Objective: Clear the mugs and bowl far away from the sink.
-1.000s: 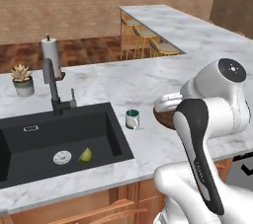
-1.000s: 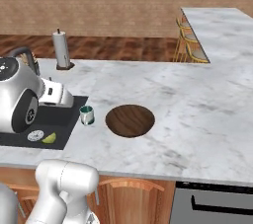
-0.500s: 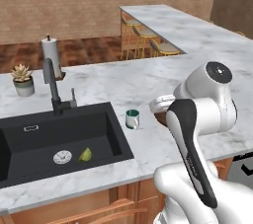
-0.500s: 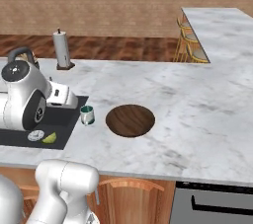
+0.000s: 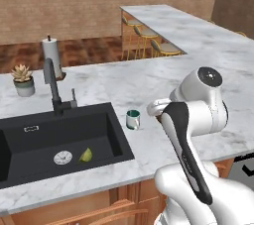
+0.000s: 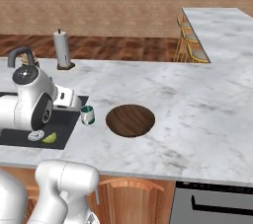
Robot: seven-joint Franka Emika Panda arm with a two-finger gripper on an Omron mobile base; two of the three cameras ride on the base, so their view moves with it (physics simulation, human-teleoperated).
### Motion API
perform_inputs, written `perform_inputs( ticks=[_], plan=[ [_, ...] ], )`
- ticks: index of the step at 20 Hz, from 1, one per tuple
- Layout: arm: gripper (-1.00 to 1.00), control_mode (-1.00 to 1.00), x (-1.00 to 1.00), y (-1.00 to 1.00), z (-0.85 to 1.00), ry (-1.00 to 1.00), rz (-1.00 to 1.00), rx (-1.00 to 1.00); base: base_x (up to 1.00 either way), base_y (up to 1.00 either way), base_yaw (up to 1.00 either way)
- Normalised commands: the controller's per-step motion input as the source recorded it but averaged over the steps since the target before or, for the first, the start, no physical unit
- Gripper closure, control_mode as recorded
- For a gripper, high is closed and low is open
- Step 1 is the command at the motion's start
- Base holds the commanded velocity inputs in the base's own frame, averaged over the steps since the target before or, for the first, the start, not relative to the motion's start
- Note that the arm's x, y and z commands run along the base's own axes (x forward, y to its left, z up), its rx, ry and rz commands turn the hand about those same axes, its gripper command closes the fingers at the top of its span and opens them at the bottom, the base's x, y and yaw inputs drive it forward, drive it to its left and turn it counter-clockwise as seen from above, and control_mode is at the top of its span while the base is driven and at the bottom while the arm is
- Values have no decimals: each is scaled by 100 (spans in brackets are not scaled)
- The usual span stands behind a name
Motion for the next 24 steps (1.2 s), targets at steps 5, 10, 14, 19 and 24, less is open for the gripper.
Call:
perform_inputs(
  ticks=[5, 10, 14, 19, 24],
  plan=[
    [-100, -100, 25, 6, -39, 5, 0, -6, 0, 0, 0],
    [-100, -100, 27, 3, -41, 3, 0, -6, 0, 0, 0],
    [-100, -100, 29, 2, -41, 1, 0, 0, 0, 0, 0],
    [-100, -100, 30, 0, -33, 0, 0, 3, 0, 0, 0],
    [-100, -100, 26, 0, -13, 0, 0, 1, 0, 0, 0]
  ],
)
